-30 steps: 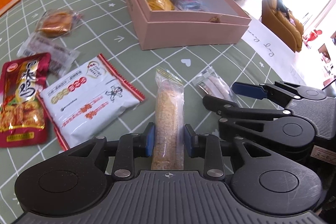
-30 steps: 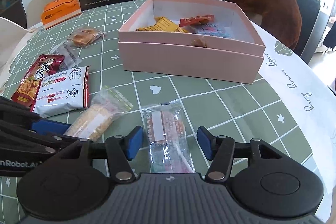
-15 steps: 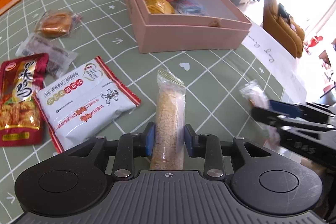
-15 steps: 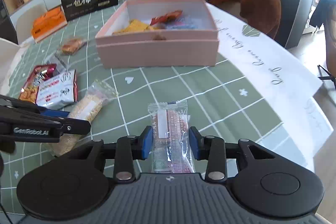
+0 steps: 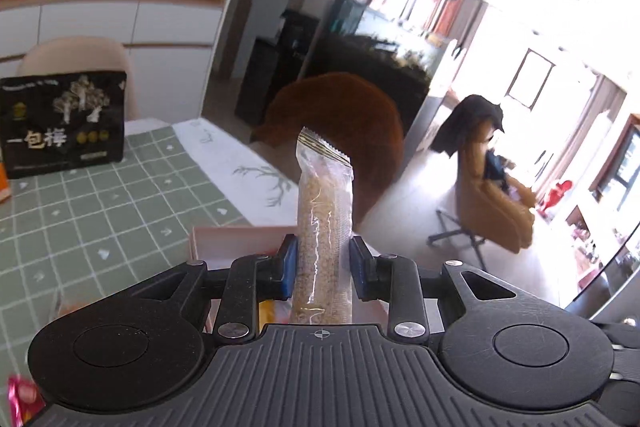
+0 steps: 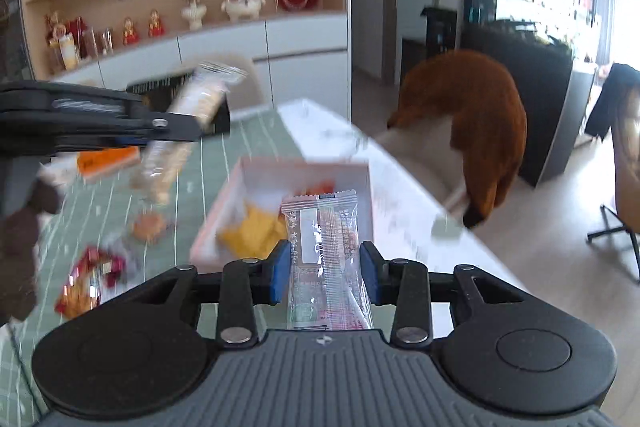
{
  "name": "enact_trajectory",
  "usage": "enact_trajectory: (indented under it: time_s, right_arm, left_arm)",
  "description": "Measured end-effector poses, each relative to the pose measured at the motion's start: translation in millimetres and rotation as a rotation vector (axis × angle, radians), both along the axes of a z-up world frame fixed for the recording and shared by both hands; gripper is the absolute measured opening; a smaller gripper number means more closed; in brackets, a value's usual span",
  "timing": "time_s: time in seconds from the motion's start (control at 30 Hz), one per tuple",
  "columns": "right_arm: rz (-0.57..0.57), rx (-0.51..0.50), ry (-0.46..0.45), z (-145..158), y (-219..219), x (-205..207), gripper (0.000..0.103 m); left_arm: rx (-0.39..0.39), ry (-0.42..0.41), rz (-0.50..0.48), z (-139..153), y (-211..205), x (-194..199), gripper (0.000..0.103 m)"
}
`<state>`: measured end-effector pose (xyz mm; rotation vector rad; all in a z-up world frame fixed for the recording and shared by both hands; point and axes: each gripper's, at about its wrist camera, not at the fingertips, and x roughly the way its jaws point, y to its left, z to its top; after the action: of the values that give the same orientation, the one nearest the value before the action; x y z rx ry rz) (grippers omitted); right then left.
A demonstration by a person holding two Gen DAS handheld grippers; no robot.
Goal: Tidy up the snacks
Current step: 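Carry the bar and packet into the pink box and open both tools, then grasp a clear packet with the left tool while the right tool grasps the round cake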
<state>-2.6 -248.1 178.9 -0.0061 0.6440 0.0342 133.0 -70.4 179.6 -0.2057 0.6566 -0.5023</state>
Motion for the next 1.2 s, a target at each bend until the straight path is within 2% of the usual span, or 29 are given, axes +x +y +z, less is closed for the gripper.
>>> enact_trajectory:
  time_s: [0.07,0.23,0.33,0.4,0.5,0.57,0.6,0.7,0.77,0.83,0.93,1.07,1.2]
  right_arm:
    - [-0.010,0.002,-0.009,10,-2,16,0.037]
    - [-0.073,-0.022,0.013,10,-5,57,0.037]
    - [-0.088,0.012,0.075,-2,-6,77,0.037]
    - [-0.085,0.014,0.112,-13,-4,91,0.037]
    - [-0.081,0.019,0.170,-35,4,117,0.037]
    - [-0.085,0.023,0.194,-49,10,141,0.038]
    - [-0.091,0.029,0.208,-56,13,151,0.041]
    - [-0.123,0.075,0.253,-72,18,173,0.043]
    - [-0.114,0.094,0.261,-75,24,171,0.044]
    - [-0.076,0.103,0.264,-76,35,164,0.049]
    - [-0.008,0.068,0.257,-76,57,146,0.050]
    - [0.053,0.053,0.258,-75,73,119,0.051]
    - [0.087,0.052,0.259,-73,79,94,0.056]
  left_arm:
    - [0.008,0.075,0.010,-18,-7,30,0.032]
    - [-0.062,0.256,-0.031,-86,-9,71,0.034]
    - [-0.161,0.243,-0.033,-94,17,63,0.035]
    - [-0.150,0.230,-0.040,-89,36,55,0.035]
    - [-0.095,0.240,-0.031,-90,66,50,0.035]
    - [-0.078,0.250,0.015,-95,92,52,0.035]
    - [-0.073,0.256,0.057,-98,108,55,0.035]
    - [-0.065,0.269,0.243,-109,166,66,0.035]
    - [-0.055,0.293,0.361,-119,199,73,0.035]
    - [-0.050,0.313,0.411,-133,214,83,0.034]
    - [-0.021,0.327,0.360,-152,205,92,0.035]
    - [0.100,0.287,0.285,-160,172,92,0.035]
    - [0.092,0.310,0.202,-155,157,69,0.035]
